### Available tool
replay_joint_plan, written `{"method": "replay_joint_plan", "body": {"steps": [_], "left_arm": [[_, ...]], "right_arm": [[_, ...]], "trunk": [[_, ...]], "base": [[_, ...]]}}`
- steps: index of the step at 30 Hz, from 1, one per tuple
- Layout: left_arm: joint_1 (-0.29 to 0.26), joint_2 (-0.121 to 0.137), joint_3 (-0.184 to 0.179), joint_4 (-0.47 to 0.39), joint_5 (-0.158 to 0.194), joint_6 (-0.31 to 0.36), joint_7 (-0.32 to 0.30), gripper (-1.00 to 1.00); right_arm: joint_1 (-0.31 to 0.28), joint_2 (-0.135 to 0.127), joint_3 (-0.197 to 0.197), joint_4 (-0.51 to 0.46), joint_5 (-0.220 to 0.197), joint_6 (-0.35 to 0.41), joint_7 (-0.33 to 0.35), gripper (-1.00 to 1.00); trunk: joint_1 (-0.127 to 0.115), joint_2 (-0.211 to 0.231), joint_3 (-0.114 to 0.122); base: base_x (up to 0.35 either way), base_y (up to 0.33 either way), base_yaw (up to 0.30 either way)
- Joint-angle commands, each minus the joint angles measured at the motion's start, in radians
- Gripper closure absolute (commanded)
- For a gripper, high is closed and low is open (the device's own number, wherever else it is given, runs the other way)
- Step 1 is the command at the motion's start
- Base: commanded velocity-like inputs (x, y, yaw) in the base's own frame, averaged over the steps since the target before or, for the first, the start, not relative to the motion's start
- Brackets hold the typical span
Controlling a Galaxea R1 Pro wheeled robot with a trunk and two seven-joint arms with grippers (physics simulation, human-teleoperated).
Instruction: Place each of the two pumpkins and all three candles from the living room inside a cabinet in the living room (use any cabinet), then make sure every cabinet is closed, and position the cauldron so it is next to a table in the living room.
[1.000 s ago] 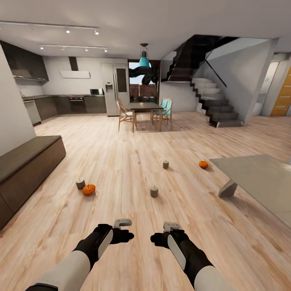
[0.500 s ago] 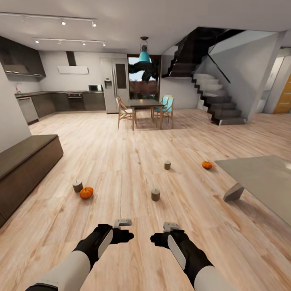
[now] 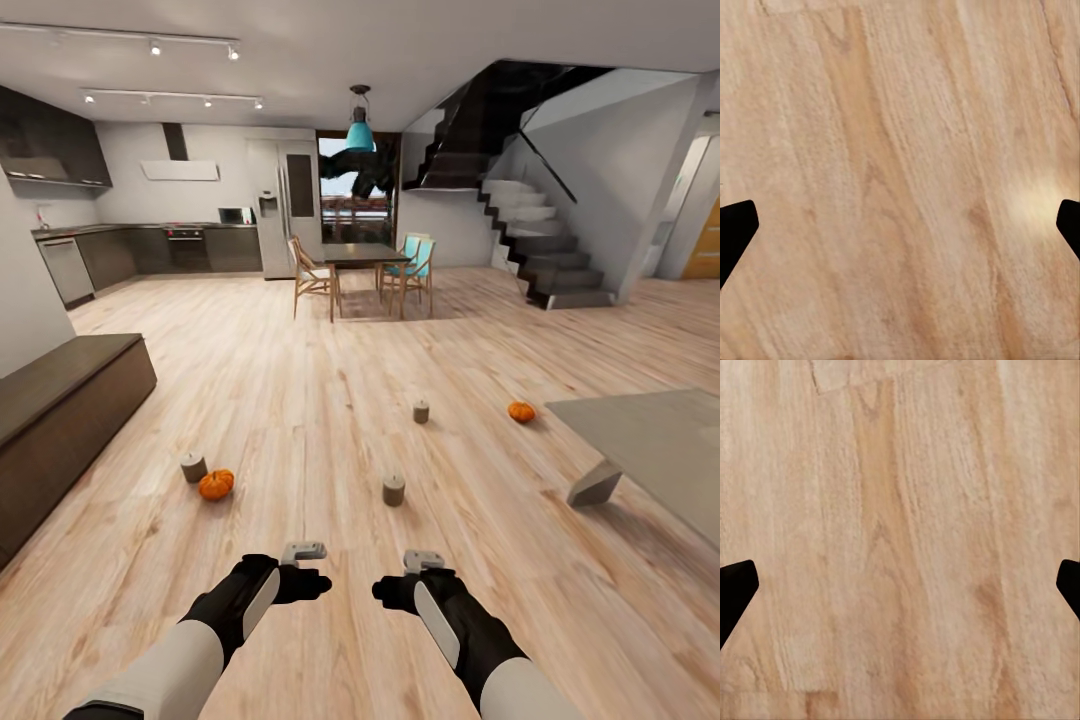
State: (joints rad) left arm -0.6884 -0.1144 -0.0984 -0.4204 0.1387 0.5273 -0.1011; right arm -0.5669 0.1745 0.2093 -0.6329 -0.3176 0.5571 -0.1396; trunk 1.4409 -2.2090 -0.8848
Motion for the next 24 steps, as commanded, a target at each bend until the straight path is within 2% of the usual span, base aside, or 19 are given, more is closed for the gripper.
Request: {"method": "replay_joint_plan", "body": {"steps": [1,9,24], "left_arm": [[0.0,0.001,-0.006,-0.001,0.01,0.005,0.003,-1.0],[0.0,0.0,-0.006,-0.003,0.01,0.005,0.003,-1.0],[0.0,0.0,-0.006,-0.003,0.01,0.004,0.003,-1.0]], "right_arm": [[0.0,0.0,0.002,-0.002,-0.01,0.003,-0.009,-1.0],[-0.001,0.0,0.014,-0.002,-0.011,0.004,-0.01,-1.0],[-0.001,0.0,0.016,-0.001,-0.011,0.004,-0.009,-1.0]], "trunk": [[0.0,0.0,-0.001],[0.0,0.0,-0.006],[0.0,0.0,-0.019]], "base": [[0.072,0.014,0.028],[0.047,-0.072,0.172],[0.026,-0.152,0.238]]}}
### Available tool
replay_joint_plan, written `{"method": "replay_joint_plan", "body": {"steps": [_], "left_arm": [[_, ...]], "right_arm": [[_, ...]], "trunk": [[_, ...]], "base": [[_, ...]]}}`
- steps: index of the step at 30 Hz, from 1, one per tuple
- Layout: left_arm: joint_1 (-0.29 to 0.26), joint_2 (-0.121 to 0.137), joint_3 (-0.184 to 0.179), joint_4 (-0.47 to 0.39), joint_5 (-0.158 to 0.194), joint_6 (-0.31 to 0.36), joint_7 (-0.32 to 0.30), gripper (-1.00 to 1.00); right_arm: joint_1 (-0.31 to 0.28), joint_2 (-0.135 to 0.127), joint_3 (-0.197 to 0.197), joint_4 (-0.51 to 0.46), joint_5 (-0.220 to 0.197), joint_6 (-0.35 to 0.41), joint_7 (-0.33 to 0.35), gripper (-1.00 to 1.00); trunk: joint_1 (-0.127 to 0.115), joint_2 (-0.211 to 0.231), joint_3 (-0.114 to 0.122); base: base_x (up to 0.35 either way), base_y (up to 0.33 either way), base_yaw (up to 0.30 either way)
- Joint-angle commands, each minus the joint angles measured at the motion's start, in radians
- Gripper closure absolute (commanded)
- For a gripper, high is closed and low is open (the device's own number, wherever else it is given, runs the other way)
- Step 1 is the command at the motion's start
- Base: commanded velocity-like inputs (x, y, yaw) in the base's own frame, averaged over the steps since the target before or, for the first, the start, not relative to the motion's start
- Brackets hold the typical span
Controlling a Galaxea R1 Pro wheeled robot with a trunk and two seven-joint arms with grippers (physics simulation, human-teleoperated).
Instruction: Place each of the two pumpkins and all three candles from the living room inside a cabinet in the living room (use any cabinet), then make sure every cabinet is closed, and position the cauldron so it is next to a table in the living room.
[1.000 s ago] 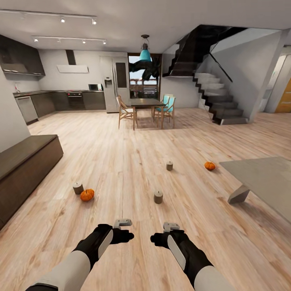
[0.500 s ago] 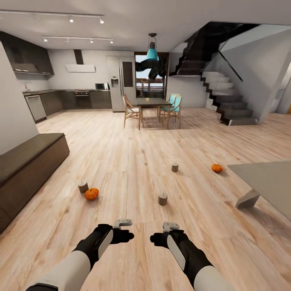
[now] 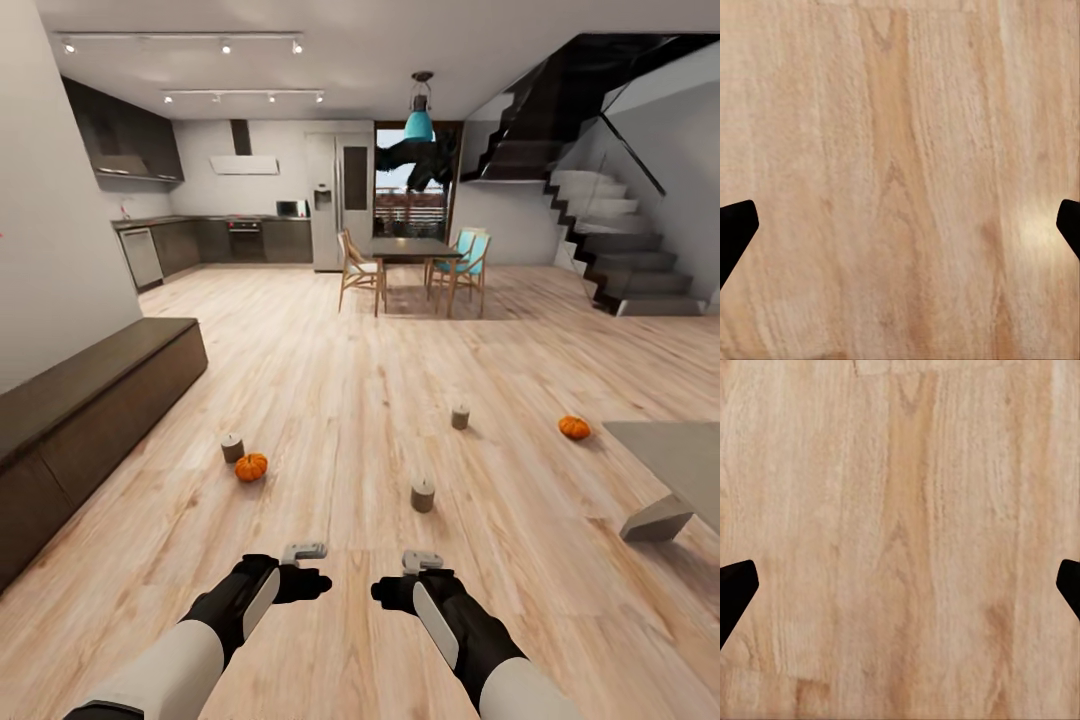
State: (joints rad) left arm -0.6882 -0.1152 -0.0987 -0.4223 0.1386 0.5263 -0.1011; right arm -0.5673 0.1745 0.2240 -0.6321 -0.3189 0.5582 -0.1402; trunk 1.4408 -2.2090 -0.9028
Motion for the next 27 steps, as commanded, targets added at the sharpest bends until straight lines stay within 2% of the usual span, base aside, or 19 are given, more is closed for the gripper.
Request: {"method": "replay_joint_plan", "body": {"steps": [1,16,27], "left_arm": [[-0.001,0.001,-0.006,-0.001,0.01,0.005,0.003,-1.0],[-0.001,0.001,-0.006,-0.001,0.01,0.005,0.003,-1.0],[-0.001,0.002,-0.006,-0.001,0.01,0.005,0.002,-1.0]], "right_arm": [[0.0,0.0,0.002,-0.002,-0.01,0.003,-0.009,-1.0],[0.0,0.0,0.002,-0.001,-0.01,0.003,-0.009,-1.0],[0.0,0.0,0.002,-0.001,-0.01,0.003,-0.009,-1.0]], "trunk": [[0.0,0.0,-0.002],[0.0,0.0,-0.016],[0.0,0.0,-0.026]], "base": [[0.131,-0.176,0.241],[0.164,-0.172,0.241],[0.024,-0.025,0.241]]}}
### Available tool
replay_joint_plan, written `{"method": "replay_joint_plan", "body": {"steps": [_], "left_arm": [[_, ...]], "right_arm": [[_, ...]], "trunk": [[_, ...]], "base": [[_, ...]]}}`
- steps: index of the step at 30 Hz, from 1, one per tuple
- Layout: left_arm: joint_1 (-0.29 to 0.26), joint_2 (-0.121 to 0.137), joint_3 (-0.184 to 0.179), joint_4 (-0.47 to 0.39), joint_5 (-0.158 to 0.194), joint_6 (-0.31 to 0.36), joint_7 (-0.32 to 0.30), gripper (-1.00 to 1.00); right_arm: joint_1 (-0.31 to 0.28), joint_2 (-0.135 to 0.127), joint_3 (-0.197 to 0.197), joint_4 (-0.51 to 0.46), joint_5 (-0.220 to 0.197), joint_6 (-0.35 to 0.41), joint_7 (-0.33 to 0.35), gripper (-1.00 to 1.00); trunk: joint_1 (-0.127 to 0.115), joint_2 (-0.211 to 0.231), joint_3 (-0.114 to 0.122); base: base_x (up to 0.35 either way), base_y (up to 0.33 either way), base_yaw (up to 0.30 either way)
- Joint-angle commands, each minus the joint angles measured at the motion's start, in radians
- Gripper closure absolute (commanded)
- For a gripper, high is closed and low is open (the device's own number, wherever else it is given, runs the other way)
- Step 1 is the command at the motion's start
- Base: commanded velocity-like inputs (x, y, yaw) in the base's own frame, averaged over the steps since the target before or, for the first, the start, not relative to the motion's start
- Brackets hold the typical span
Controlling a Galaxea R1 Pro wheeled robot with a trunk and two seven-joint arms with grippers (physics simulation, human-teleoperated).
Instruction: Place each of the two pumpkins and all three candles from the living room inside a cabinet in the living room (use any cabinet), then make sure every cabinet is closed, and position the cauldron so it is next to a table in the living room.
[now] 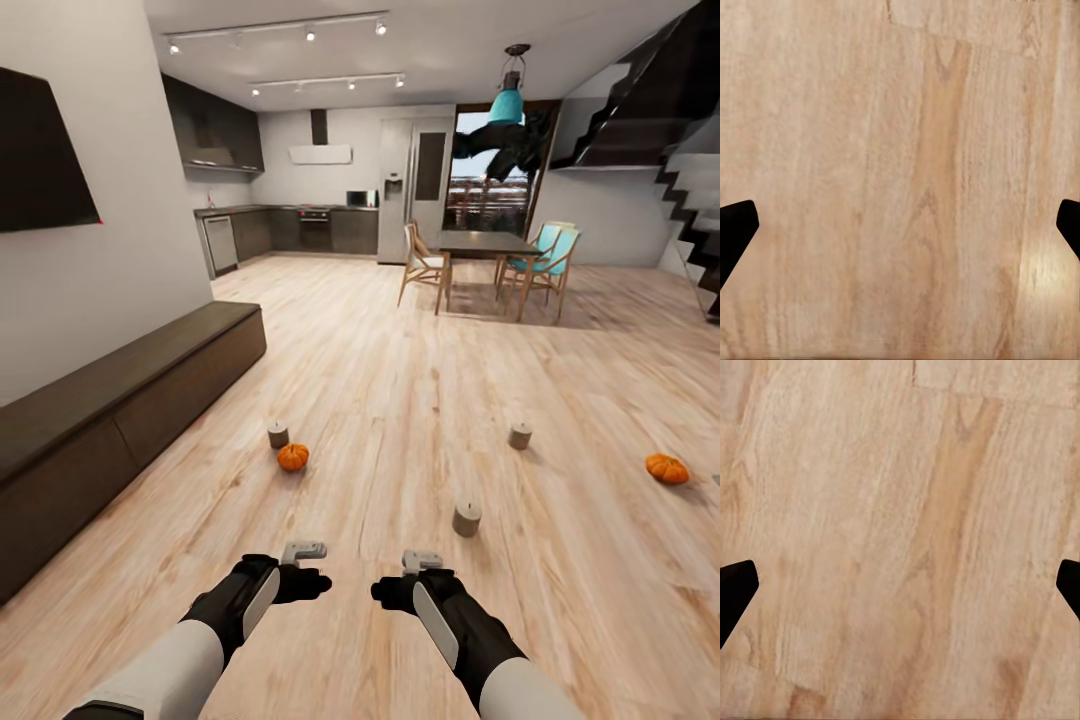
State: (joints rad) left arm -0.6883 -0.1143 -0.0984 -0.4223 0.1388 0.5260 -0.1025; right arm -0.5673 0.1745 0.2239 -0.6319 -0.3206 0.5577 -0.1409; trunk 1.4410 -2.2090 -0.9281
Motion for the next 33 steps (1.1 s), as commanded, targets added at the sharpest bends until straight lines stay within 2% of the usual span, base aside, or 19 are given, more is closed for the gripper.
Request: {"method": "replay_joint_plan", "body": {"steps": [1,18,33], "left_arm": [[0.0,0.001,-0.006,-0.001,0.01,0.005,0.003,-1.0],[0.0,-0.001,-0.006,-0.001,0.01,0.003,0.004,-1.0],[0.0,0.0,-0.007,-0.001,0.01,0.004,0.004,-1.0]], "right_arm": [[0.0,0.0,0.002,-0.002,-0.008,0.004,-0.008,-1.0],[0.0,0.0,0.003,-0.001,-0.009,0.004,-0.008,-1.0],[0.0,0.0,0.009,0.0,-0.009,0.004,-0.006,-1.0]], "trunk": [[0.0,0.0,-0.002],[0.0,0.0,-0.017],[0.0,0.0,-0.031]], "base": [[0.002,-0.002,0.241],[0.0,-0.024,0.241],[0.0,-0.25,0.243]]}}
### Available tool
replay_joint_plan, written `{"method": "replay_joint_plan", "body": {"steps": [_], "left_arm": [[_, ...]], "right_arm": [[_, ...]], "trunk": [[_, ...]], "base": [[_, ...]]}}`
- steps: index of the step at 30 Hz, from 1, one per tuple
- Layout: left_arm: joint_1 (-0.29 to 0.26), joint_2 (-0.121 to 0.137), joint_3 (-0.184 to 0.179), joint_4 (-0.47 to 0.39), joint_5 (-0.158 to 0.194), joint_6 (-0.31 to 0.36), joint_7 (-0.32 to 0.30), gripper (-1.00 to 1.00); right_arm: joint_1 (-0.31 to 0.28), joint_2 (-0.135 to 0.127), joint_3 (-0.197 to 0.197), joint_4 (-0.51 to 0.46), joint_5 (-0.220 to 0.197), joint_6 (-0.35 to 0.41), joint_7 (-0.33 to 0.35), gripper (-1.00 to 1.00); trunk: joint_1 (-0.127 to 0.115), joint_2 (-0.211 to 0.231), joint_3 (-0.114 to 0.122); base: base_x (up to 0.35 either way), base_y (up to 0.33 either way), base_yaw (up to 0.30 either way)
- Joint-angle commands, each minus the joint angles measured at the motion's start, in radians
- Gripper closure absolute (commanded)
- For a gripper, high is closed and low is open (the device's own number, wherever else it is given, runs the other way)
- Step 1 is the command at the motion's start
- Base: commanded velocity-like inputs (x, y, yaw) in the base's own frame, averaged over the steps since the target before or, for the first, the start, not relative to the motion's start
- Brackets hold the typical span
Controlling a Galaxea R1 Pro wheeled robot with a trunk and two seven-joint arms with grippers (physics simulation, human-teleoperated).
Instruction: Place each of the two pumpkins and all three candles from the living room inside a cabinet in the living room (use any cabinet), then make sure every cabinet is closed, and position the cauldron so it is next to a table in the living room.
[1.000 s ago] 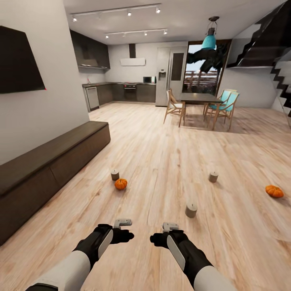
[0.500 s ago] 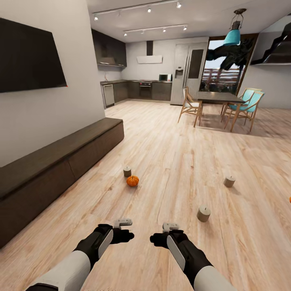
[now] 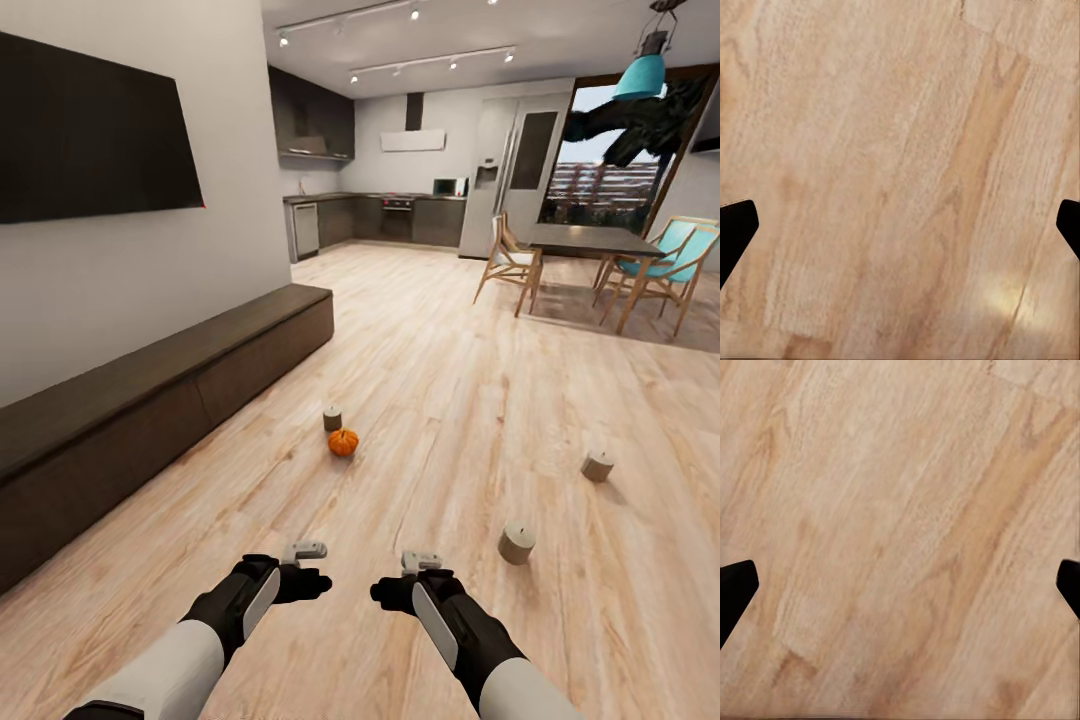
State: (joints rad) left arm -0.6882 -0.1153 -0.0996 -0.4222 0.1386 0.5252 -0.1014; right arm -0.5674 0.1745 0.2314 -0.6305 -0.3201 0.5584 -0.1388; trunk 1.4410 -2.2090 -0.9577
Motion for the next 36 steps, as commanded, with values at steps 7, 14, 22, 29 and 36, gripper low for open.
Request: {"method": "replay_joint_plan", "body": {"steps": [7,14,22,29,36], "left_arm": [[-0.001,0.002,-0.005,-0.001,0.01,0.006,0.002,-1.0],[-0.001,0.002,-0.005,-0.001,0.01,0.007,0.002,-1.0],[-0.001,0.001,-0.005,-0.001,0.01,0.007,0.002,-1.0],[-0.001,0.002,-0.005,-0.001,0.01,0.007,0.003,-1.0],[-0.001,0.002,-0.005,-0.001,0.01,0.007,0.003,-1.0]], "right_arm": [[0.0,0.0,0.002,-0.001,-0.009,0.003,-0.008,-1.0],[0.0,0.0,0.002,-0.001,-0.009,0.003,-0.008,-1.0],[0.0,0.0,0.007,-0.001,-0.009,0.003,-0.008,-1.0],[0.0,0.0,0.027,-0.001,-0.01,0.002,-0.008,-1.0],[0.0,0.0,0.031,-0.002,-0.01,0.002,-0.009,-1.0]], "trunk": [[0.0,0.0,-0.007],[0.0,0.0,-0.013],[0.0,0.0,-0.02],[0.0,0.0,-0.025],[0.0,0.0,-0.028]], "base": [[0.0,-0.105,0.243],[0.0,-0.011,0.243],[0.051,-0.039,0.244],[0.198,-0.158,0.251],[0.272,-0.042,0.179]]}}
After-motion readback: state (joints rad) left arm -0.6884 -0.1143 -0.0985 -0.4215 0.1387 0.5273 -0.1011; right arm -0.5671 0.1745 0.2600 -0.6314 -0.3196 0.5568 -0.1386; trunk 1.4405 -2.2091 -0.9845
